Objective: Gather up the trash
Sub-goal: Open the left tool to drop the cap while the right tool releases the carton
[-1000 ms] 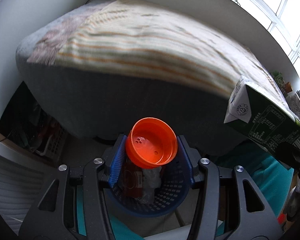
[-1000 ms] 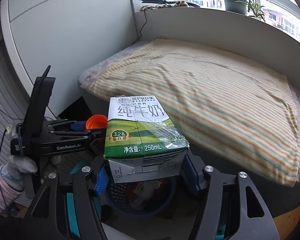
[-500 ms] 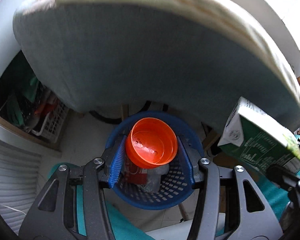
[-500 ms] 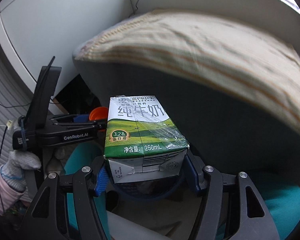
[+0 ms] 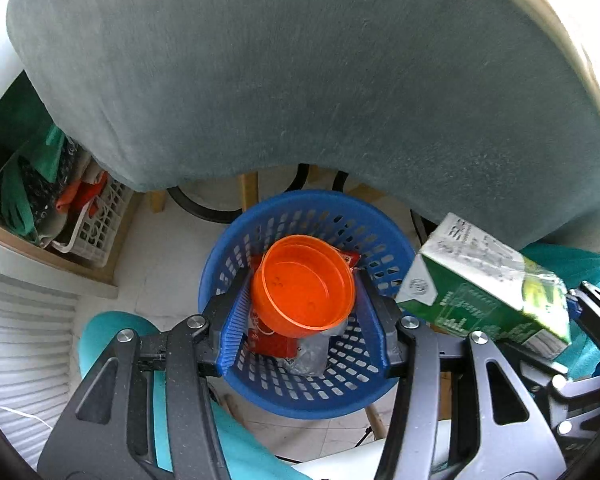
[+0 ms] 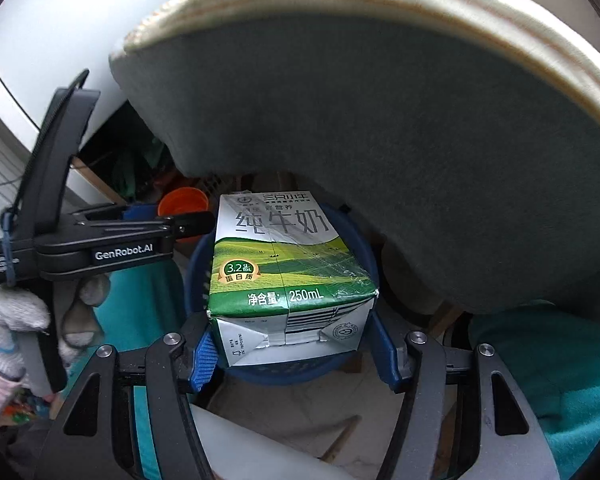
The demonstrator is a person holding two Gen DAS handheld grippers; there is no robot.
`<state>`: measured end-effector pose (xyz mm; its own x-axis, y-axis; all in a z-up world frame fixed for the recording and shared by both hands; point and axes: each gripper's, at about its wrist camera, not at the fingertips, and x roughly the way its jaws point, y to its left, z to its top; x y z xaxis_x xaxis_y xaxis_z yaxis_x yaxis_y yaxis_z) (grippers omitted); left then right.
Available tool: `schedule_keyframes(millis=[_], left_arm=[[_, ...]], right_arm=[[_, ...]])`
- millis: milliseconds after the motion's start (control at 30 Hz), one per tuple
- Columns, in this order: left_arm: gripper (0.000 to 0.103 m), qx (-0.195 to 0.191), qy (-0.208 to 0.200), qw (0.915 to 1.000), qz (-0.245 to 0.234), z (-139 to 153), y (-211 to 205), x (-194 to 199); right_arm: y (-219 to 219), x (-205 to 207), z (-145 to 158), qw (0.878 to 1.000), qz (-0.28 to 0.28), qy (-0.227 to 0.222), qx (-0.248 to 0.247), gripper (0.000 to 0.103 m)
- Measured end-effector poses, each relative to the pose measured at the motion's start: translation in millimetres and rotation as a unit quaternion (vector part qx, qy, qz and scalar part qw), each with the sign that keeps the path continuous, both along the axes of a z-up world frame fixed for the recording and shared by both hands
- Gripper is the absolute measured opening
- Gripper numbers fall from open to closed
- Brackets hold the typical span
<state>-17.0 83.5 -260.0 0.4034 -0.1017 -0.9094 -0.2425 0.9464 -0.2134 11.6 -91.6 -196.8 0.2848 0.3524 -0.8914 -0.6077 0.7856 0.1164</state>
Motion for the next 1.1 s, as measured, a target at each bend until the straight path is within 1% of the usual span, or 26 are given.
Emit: schedule_keyframes(millis=[133, 233, 433, 533, 567, 867, 1100], left_arm=[[0.052, -0.003, 0.007, 1.0, 0.0, -6, 0, 1], [0.052, -0.003, 0.002, 1.0, -0.004, -7, 0, 1], [0.053, -0.003, 0.007, 1.0, -0.005, -9, -2, 4], [0.068, -0.001, 0.005, 1.0, -0.006, -8, -3, 5], [0.068, 0.0, 0.002, 1.0, -0.005, -8, -3, 5], [0.069, 0.001, 0.008, 0.9999, -0.007, -10, -4, 8], [0.069, 0.0, 0.007, 0.9999, -0.008, -9, -4, 7]], right_arm=[[11, 6, -13, 1.0, -0.001, 0.011, -0.01, 0.063], [11, 10, -20, 1.0, -0.001, 0.014, -0.016, 0.063], [20, 16, -31, 1.0, -0.008, 0.019, -0.019, 0.063], [17, 19, -36, 0.999, -0.016, 0.029, -0.021, 0.064], [16, 21, -36, 0.999, -0.019, 0.032, -0.024, 0.064], [20, 28, -45, 0.998, -0.027, 0.038, -0.03, 0.064], [15, 28, -43, 0.998, -0.032, 0.04, -0.028, 0.064]])
